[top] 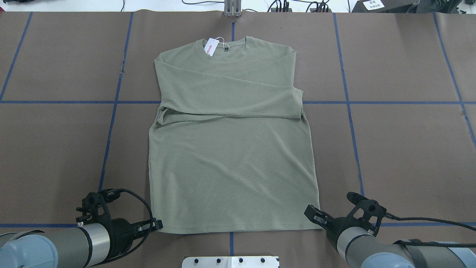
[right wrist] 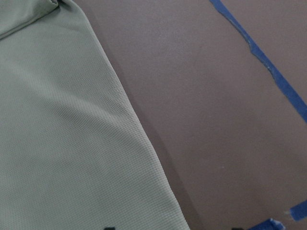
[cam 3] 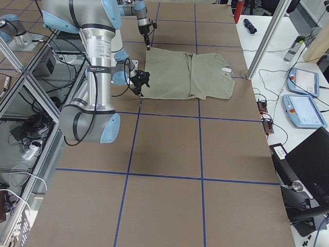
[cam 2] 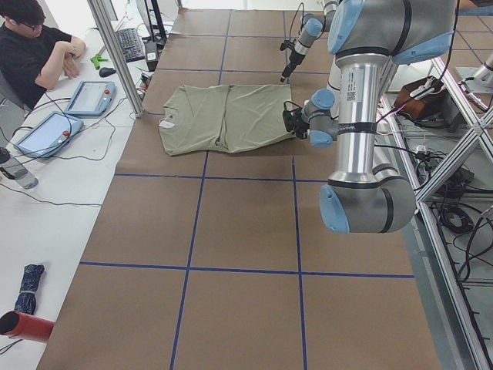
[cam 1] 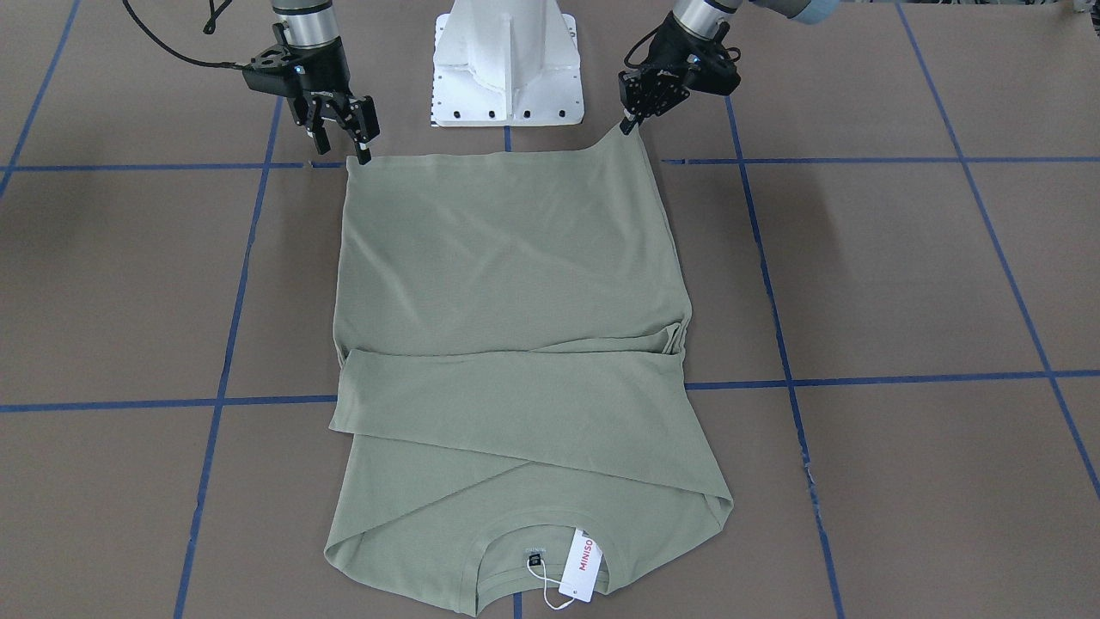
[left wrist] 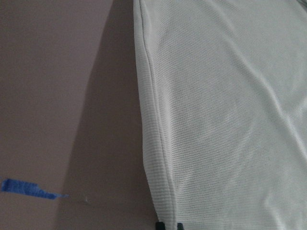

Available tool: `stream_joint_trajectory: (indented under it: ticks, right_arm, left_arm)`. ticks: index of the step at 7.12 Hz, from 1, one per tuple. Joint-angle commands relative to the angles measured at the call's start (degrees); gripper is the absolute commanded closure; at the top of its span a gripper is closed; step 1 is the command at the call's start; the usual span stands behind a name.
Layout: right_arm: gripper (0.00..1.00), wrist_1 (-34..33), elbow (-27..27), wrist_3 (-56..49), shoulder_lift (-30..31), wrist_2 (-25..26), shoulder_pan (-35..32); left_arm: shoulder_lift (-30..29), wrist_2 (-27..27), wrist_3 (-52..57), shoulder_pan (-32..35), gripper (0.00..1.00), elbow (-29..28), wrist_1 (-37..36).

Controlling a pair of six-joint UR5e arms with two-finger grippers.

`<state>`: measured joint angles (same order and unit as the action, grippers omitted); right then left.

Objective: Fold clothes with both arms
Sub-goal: 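Grasp the hem corners nearest the robot with both grippers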

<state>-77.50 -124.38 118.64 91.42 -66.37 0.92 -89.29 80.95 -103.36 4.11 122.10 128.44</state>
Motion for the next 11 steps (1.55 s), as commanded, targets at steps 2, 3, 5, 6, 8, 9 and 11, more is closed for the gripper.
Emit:
stream_joint_trajectory:
  ticks: [2,3,5,6,8,9,11]
  right_arm:
    - [0.24,0.0,2.0,0.1,-0.4,3.9,2.9]
    - [0.25,0.0,2.6,-0.1,-0.5,3.8,3.1]
    - [0.26,0.0,3.0,-0.3,-0.6,3.9,3.2]
    - [0.27,0.0,3.2,-0.3,-0.6,3.9,3.3]
    - [0.34,0.0,3.8,-0.3,-1.1,4.0,3.4]
    - [0.37,0.0,4.2,-0.3,-1.9,4.0,3.4]
    - [0.47,0.0,4.7,-0.3,-1.9,4.0,3.3]
  left_arm:
    - [0.0,0.1,0.0,0.0,1.0,0.2,0.2]
    - [0.0,0.2,0.0,0.0,1.0,0.2,0.3]
    - [0.0,0.1,0.0,0.0,1.0,0.2,0.4]
    - [0.0,0.1,0.0,-0.1,1.0,0.2,0.4]
    - [0.1,0.2,0.0,0.0,1.0,0.2,0.4]
    - [0.1,0.2,0.0,0.0,1.0,0.2,0.4]
    - [0.0,0.2,0.0,0.0,1.0,0.2,0.5]
